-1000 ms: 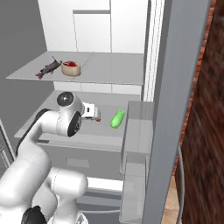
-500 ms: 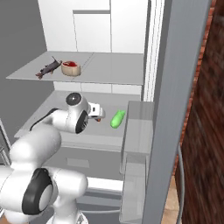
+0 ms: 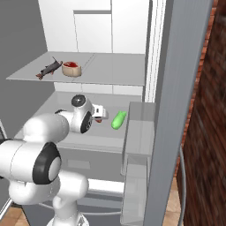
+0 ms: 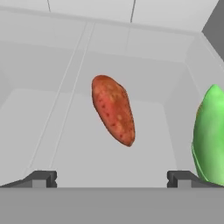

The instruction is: Gather the sweet potato and corn from the fridge and place them on a tray on the dining counter. Then gather the fish and steak from the fridge and place them on the other tray.

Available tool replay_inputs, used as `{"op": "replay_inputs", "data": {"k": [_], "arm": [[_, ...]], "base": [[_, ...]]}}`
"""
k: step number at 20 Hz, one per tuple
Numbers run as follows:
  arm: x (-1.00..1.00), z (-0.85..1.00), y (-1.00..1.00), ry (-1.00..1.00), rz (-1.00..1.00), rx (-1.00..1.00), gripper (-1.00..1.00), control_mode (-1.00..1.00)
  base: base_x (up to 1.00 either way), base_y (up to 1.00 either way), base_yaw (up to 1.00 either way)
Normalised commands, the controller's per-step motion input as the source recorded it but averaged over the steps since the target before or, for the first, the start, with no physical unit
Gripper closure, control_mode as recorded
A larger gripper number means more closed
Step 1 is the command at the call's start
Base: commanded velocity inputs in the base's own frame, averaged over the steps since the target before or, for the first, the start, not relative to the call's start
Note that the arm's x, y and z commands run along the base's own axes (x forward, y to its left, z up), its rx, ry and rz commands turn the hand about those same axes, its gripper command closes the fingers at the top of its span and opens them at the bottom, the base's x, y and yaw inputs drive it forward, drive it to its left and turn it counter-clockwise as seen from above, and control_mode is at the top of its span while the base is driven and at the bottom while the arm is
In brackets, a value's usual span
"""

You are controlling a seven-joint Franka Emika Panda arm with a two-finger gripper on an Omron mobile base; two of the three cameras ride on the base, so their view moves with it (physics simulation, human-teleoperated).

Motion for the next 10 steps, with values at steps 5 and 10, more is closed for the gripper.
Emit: {"op": "replay_inputs", "data": {"k": [5,10], "arm": [[0.3,-0.13,0.0,0.0,0.0,-0.01,-1.0,-1.0],[0.3,0.0,0.0,0.0,0.0,0.0,-1.0,-1.0]], "base": [[0.0,0.0,0.0],[0.0,0.0,0.0]]}}
